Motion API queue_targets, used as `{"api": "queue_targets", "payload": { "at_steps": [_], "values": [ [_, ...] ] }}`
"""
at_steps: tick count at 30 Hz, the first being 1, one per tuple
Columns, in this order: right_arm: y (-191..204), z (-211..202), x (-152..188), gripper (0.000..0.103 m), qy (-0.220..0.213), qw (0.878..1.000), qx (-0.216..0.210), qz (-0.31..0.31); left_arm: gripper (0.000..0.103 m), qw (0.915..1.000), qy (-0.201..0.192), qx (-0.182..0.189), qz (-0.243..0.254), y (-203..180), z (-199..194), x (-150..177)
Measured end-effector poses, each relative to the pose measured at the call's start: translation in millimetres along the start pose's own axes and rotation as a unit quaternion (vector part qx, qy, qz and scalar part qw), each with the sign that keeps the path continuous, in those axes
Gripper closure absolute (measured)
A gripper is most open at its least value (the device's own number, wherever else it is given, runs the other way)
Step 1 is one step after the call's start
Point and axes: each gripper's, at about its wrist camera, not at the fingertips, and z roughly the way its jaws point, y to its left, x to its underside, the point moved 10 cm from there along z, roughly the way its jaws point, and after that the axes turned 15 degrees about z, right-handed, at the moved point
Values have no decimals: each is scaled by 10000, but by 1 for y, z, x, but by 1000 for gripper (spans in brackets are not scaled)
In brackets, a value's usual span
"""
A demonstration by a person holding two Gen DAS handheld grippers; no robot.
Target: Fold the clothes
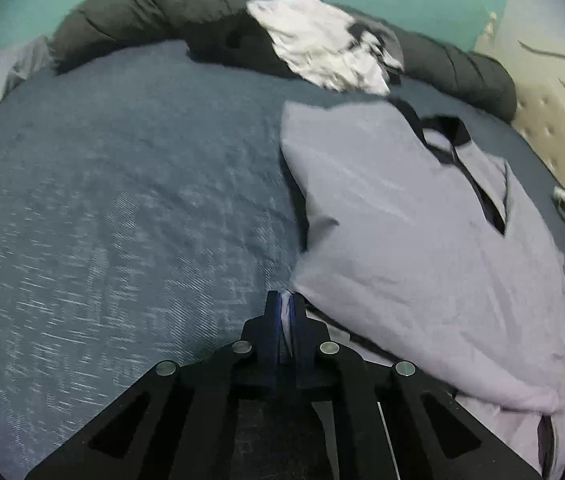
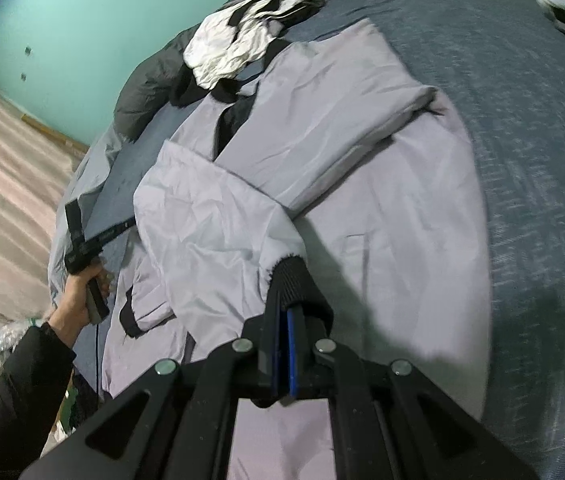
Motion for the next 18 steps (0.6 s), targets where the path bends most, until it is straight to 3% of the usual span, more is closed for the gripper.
{"api": "queue_targets", "payload": {
  "at_steps": [3,6,13,18],
  "values": [
    [5,7,0,100,29,9998,85,-170,103,9997,35,-48,-253,10,3,3],
    [-7,8,-3,100,49,9999,107,56,103,9977,-10,-73,-674,30,-2,9],
    [-6,5,-1,100,46,9999,139,-16,103,9967,-223,332,-702,27,-25,13],
    [-6,4,0,100,42,9999,156,3,96,9967,45,717,-374,-9,-23,25]
  ]
}}
